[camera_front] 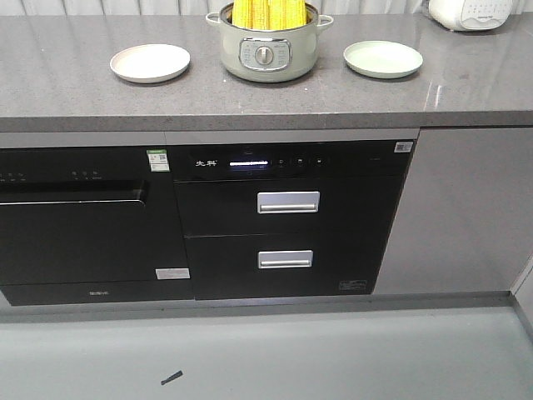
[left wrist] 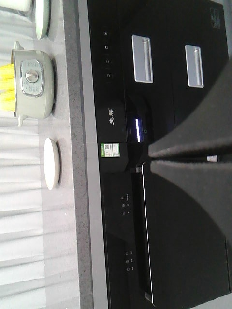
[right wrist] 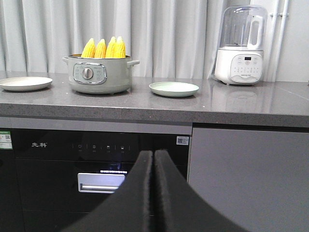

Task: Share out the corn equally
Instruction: 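Drive the base forward toward the counter with the corn pot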

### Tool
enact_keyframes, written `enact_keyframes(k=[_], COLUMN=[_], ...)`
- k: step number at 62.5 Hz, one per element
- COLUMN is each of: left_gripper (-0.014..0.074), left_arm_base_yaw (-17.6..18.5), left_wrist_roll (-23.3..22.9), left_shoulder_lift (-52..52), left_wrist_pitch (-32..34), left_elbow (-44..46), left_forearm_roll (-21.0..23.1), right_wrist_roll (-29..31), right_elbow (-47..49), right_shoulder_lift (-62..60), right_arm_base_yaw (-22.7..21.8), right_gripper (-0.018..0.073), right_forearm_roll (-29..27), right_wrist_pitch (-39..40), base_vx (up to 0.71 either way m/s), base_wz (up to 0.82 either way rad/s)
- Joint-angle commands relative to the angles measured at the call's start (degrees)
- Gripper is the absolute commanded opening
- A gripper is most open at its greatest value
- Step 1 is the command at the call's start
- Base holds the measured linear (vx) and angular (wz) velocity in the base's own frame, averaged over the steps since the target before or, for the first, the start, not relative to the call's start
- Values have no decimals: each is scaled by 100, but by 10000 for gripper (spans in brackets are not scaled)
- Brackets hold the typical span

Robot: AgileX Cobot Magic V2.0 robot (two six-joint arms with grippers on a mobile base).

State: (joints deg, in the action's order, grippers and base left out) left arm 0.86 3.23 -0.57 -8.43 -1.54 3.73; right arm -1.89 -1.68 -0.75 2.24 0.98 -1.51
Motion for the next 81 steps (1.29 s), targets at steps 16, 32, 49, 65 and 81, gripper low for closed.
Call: enact_keyframes(k=[16, 32, 49, 65, 81], left_gripper=[-7, -7, -7, -7, -7], left_arm_base_yaw=[-1, -1, -1, -1, -1], left_wrist_roll=[-62, -62, -62, -62, -62], left_shoulder_lift=[-97, -97, -97, -97, -97], left_wrist_pitch=[449, 449, 449, 449, 449], left_elbow=[-19, -19, -19, -19, -19], left_forearm_roll=[14, 14, 14, 14, 14], right_wrist_roll=[47, 47, 47, 47, 47], right_elbow=[-46, -46, -46, -46, -46], right_shoulder_lift=[-24, -24, -24, -24, -24], right_arm_base_yaw=[-37, -37, -37, -37, -37], right_gripper=[-4, -4, -4, -4, -4], right_forearm_roll=[62, 62, 62, 62, 62], right_wrist_pitch=[412, 412, 412, 412, 412], base_vx=[6, 7, 7, 9, 10], base_wz=[3, 3, 2, 3, 2])
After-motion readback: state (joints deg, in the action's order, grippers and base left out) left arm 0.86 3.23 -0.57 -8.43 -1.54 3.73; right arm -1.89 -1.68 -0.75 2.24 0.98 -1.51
